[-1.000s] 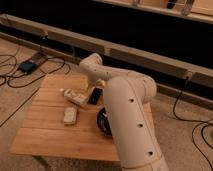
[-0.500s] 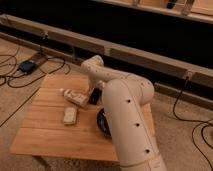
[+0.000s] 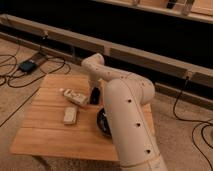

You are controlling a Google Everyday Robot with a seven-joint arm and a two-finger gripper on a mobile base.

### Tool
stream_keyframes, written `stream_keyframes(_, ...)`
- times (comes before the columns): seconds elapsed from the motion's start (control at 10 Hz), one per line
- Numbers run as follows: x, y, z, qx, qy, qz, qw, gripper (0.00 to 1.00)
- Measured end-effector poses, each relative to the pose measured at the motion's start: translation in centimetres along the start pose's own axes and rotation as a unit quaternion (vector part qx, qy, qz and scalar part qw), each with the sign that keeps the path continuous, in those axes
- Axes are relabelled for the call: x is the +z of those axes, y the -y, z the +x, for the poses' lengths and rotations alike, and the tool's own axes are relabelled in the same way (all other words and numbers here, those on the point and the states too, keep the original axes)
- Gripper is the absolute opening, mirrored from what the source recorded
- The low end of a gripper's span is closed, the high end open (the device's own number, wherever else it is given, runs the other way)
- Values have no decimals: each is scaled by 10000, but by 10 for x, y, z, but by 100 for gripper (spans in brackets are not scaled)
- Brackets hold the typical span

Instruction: Place the eraser in the ceramic cup

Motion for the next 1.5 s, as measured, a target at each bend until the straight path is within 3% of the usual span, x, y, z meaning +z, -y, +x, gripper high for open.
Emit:
stream_keyframes(0.1,-5,1,1,-25,-22,21,10000,2)
stream_keyframes(0.2,-11,2,3,-53,-71,53,9999,0)
stream_keyframes(0.6,-44,14,16,-272,-436,344,9981,0)
stream_keyframes(0.9,-84,20,28,-444,-772,645,9939,0)
stream_keyframes(1.1,-117,17,36,-454,-1027,969,9889,0)
stream_keyframes(1.3,-139,7,43,-359,-1240,1181,9846,0)
stream_keyframes(1.5,-161,-20,55,-136,-1617,1487,9755,0)
